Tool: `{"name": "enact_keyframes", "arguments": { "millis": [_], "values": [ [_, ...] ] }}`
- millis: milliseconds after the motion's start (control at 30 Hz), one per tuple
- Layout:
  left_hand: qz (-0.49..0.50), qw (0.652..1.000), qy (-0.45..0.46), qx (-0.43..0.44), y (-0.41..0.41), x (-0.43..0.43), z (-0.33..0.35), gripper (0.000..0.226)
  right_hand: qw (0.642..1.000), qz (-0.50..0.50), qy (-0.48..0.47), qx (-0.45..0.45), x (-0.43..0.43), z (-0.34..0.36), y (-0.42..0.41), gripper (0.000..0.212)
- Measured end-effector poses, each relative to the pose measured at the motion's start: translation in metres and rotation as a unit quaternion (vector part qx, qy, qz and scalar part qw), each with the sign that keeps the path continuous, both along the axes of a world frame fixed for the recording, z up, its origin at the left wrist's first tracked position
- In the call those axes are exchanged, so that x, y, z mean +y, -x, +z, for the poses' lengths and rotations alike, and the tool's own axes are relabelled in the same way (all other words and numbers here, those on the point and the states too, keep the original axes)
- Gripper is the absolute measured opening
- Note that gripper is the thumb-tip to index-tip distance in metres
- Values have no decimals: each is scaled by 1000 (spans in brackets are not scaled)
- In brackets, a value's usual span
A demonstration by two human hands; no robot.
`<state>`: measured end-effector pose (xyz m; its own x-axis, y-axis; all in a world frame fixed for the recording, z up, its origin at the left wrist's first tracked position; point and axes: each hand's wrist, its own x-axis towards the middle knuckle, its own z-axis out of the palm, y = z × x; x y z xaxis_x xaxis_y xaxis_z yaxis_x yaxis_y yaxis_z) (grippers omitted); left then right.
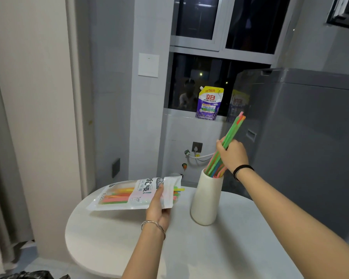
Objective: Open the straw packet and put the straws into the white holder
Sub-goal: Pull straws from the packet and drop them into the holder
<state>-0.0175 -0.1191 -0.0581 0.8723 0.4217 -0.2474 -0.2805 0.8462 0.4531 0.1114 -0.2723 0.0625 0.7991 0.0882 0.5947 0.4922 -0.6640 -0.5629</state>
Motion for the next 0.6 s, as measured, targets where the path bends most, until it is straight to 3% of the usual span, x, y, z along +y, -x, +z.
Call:
{"name": "enact_keyframes", "arguments": {
  "millis": [167,267,433,500,600],
  "values": [
    [-2,1000,4,10,0,2,-3,4,995,-13,56,77,0,-6,-10,39],
    [8,1000,2,16,-3,1,-5,20,994,0,29,104,-4,-4,-14,34],
    [9,1000,9,15,-3,0,-3,30,998,-29,48,40,-9,3,-17,27],
    [9,1000,14,15,-3,-1,-3,38,996,-6,85,20,-9,-1,-18,30],
    [4,1000,14,19,-3,-2,-3,45,976,65,193,76,-6,-13,-16,41]
  ]
}}
